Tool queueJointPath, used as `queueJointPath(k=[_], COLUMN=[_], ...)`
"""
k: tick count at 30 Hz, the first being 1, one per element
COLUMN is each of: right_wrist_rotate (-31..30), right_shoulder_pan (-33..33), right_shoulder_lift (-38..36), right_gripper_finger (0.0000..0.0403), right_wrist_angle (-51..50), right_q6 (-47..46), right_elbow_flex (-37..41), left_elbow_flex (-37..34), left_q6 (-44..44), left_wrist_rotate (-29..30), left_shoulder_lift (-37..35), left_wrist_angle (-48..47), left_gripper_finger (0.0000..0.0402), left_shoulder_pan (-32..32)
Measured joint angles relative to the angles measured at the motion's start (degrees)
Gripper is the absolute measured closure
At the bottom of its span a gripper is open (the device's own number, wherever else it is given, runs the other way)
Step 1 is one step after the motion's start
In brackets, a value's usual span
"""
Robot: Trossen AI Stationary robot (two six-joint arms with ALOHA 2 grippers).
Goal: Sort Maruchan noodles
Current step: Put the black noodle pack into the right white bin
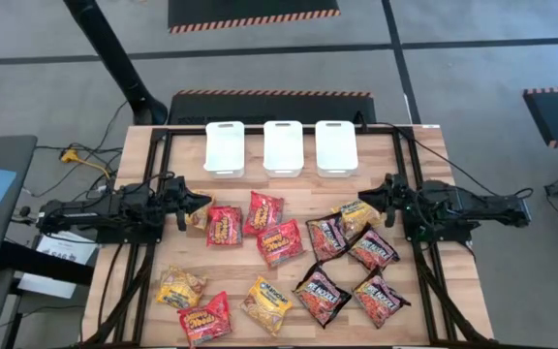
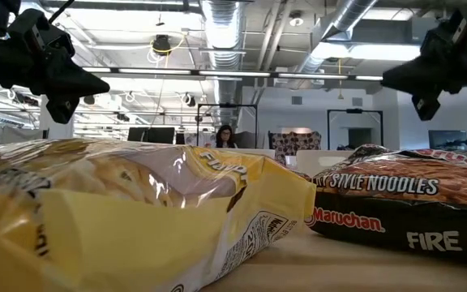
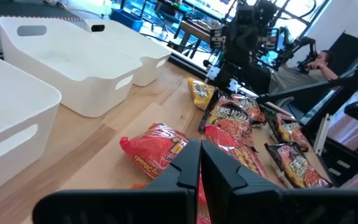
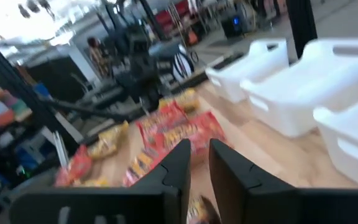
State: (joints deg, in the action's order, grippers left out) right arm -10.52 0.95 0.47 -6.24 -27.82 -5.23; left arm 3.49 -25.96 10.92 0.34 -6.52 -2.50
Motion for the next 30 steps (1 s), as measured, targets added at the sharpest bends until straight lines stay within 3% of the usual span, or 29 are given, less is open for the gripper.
queueJointPath(k=[8, 13, 15, 23, 30], right_wrist_rotate=[-0.02, -0.07, -0.07, -0.07, -2.19], right_shoulder_pan=[-0.04, -0.02, -0.02, -0.02, -0.04], right_shoulder_lift=[0.0, -0.02, 0.0, 0.88, 7.29], right_gripper_finger=[0.0251, 0.0218, 0.0207, 0.0189, 0.0189], right_wrist_angle=[17.3, 33.25, 35.28, 27.88, 8.86], right_q6=[4.71, 12.84, 14.87, 23.04, 23.46], right_elbow_flex=[-0.07, -0.24, -1.53, -14.61, -29.2], left_elbow_flex=[0.0, 0.0, 0.0, 0.0, 0.0], left_q6=[-0.28, -0.42, -0.44, -1.75, -1.75], left_wrist_rotate=[0.03, 0.07, 0.07, 0.07, 0.08], left_shoulder_lift=[0.0, 0.02, 0.01, 0.01, 0.01], left_wrist_angle=[0.0, 0.0, 0.0, 0.0, 0.0], left_gripper_finger=[0.0401, 0.0401, 0.0402, 0.0401, 0.0401], left_shoulder_pan=[0.0, 0.0, 0.0, 0.0, 0.0])
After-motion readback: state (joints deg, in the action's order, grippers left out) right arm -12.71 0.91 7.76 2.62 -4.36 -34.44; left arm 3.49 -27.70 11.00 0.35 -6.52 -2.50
